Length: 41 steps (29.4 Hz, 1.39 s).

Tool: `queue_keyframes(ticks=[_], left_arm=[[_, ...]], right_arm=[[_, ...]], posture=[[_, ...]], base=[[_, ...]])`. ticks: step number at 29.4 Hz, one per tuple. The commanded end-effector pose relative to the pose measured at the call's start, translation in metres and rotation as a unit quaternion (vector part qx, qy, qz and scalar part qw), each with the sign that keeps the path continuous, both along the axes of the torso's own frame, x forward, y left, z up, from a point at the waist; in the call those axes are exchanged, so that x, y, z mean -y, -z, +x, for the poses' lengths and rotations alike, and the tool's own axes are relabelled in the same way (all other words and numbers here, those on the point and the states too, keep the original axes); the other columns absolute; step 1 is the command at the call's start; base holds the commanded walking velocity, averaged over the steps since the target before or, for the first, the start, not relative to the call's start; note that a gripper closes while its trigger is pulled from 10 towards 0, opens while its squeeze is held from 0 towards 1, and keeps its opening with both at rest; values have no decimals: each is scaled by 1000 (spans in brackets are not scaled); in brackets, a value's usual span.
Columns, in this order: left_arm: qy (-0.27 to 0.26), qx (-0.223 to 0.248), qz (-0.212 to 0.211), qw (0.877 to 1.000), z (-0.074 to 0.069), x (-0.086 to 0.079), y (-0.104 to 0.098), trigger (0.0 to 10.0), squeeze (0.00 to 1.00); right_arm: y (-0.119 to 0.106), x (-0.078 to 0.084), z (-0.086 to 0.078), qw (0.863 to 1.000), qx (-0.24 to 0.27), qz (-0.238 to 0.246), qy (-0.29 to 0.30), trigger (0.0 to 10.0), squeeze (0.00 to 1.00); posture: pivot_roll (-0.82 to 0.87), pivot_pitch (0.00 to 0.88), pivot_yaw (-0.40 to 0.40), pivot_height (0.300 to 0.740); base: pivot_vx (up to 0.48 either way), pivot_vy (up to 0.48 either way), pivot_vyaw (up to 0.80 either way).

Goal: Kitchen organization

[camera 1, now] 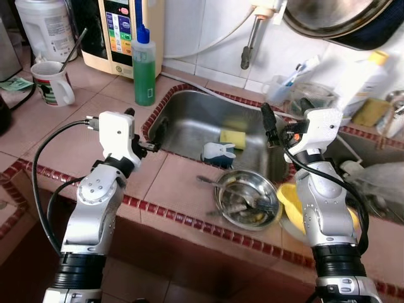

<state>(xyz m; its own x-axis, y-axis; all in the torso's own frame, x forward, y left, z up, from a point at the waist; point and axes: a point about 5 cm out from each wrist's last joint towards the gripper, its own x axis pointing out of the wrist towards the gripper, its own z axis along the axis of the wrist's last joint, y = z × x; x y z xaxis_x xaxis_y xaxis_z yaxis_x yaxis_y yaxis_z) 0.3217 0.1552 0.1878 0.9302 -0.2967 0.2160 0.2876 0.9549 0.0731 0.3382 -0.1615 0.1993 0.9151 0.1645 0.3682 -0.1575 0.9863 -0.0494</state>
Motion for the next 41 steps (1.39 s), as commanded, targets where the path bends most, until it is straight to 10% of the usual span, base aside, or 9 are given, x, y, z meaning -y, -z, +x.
queue_keyframes(ticks=[1,24,41], left_arm=[[13,5,0,1000,0,7,-4,10000,0],[90,19,42,995,-11,14,-1,10000,0],[115,16,25,993,-13,19,-2,10000,0]], right_arm=[[-1,8,0,1000,2,-5,13,10000,0],[16,12,-10,999,-24,-19,20,10000,0],[18,13,-14,999,-30,-22,26,10000,0]], posture=[[146,0,-96,740],[132,0,-88,740],[117,0,-79,740]], base=[[-259,0,0],[-22,0,0],[0,-443,0]])
